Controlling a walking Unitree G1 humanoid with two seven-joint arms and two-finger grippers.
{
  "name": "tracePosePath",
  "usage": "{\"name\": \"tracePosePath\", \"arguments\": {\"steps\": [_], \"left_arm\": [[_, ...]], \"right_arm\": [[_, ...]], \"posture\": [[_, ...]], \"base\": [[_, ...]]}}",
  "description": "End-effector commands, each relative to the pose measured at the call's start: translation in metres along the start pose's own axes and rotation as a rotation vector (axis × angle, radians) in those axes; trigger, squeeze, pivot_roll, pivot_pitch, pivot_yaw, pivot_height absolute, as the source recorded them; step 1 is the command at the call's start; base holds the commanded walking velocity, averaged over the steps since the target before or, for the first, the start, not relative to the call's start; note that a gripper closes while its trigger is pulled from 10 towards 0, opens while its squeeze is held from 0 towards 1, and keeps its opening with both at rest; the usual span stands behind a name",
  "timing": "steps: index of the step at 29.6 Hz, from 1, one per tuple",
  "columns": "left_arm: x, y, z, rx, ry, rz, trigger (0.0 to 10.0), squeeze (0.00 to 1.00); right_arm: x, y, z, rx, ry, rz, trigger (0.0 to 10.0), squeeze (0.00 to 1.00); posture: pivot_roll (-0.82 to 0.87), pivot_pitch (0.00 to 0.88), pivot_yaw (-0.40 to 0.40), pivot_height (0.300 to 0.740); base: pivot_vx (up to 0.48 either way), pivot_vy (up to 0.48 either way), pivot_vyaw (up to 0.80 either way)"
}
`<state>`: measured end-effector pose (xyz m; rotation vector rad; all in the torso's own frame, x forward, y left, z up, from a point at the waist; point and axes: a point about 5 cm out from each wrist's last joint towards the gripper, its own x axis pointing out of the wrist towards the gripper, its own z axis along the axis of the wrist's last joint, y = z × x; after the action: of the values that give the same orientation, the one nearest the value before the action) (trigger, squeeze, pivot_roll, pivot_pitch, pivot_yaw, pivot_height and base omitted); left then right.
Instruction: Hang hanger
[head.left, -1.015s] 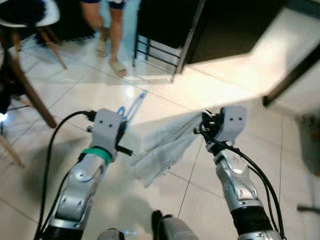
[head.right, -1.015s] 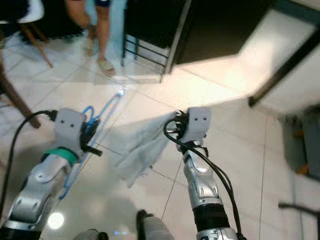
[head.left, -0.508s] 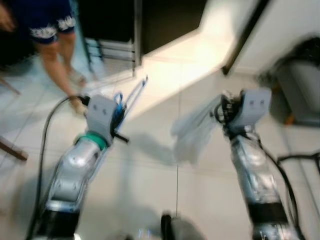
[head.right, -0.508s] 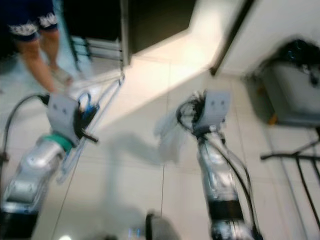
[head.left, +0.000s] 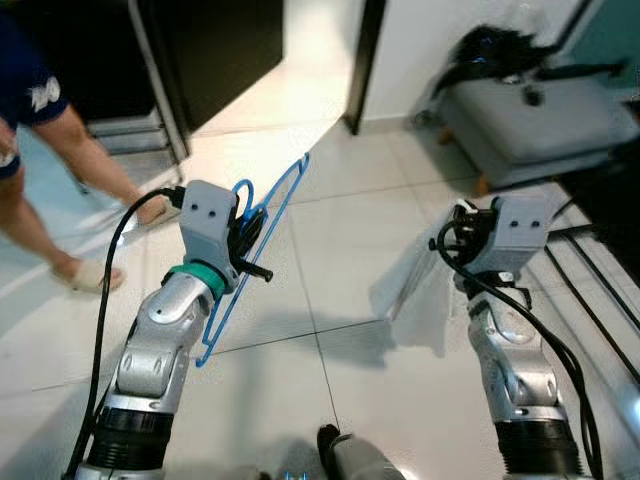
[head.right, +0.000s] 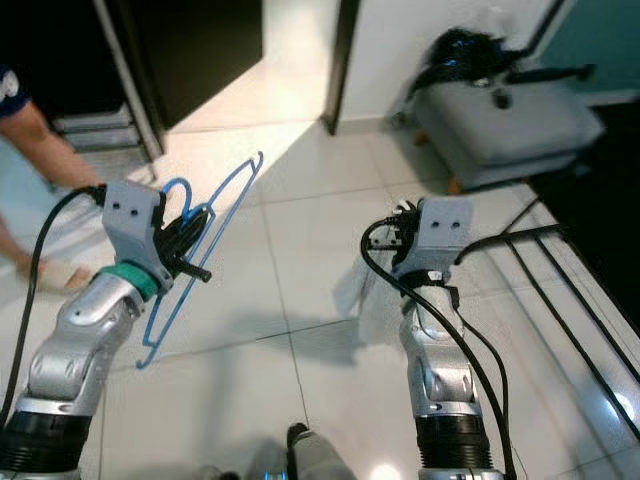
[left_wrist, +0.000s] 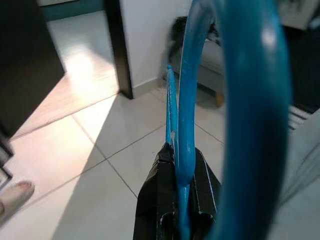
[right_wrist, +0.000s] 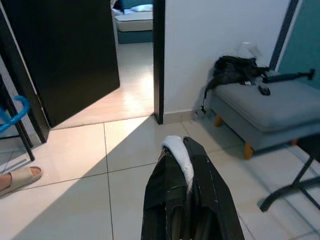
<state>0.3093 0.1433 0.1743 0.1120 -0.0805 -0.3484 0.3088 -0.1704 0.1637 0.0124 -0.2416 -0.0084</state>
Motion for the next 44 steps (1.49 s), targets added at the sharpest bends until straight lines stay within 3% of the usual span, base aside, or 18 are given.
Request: {"name": "tracePosePath", "arguments": {"steps": [1,7,12,27,32,36,40,42,44], "left_arm": [[0.001,-0.002,0.0,0.034,0.0,-0.021,10.0,0.0],[0.007,-0.002,0.004,0.075,-0.016,-0.033,10.0,0.0],[0.008,-0.004,0.006,0.062,-0.022,-0.025,10.0,0.0],[0.012,-0.012,0.011,0.038,-0.052,-0.048,10.0,0.0],[0.013,-0.013,0.02,0.04,-0.075,-0.074,10.0,0.0],[0.009,-0.017,0.028,0.049,-0.096,-0.183,10.0,0.0],[0.006,-0.015,0.031,0.044,-0.098,-0.218,10.0,0.0],[0.001,-0.004,0.035,0.02,-0.095,-0.253,10.0,0.0],[-0.003,0.003,0.036,0.008,-0.088,-0.266,10.0,0.0]], "right_arm": [[-0.001,-0.003,0.0,0.017,0.003,-0.014,10.0,0.0],[0.002,0.003,-0.002,0.044,0.01,-0.053,10.0,0.0],[0.002,0.013,0.0,0.031,0.01,0.003,10.0,0.0],[0.007,-0.001,0.018,-0.004,-0.051,0.001,10.0,0.0],[0.011,0.002,0.03,-0.018,-0.09,0.064,10.0,0.0],[0.02,0.007,0.041,-0.025,-0.11,0.141,10.0,0.0],[0.023,0.013,0.045,-0.025,-0.113,0.208,10.0,0.0],[0.025,0.018,0.053,-0.065,-0.114,0.338,10.0,0.0],[0.024,0.017,0.055,-0.093,-0.109,0.376,10.0,0.0]], "posture": [[-0.04,0.11,0.085,0.737],[-0.04,0.104,0.091,0.737],[-0.06,0.103,0.072,0.737],[-0.09,0.093,0.087,0.737],[-0.08,0.092,0.092,0.737],[-0.08,0.085,0.091,0.737],[-0.08,0.089,0.092,0.737],[-0.07,0.094,0.092,0.737],[-0.07,0.097,0.093,0.737]], "base": [[0.0,0.0,-0.79],[0.0,0.0,-0.79],[0.0,0.0,-0.79],[0.0,0.0,-0.79],[0.0,0.0,-0.79],[0.0,0.0,-0.78],[0.0,0.0,-0.19],[0.0,0.0,0.0],[0.0,0.0,0.0]]}}
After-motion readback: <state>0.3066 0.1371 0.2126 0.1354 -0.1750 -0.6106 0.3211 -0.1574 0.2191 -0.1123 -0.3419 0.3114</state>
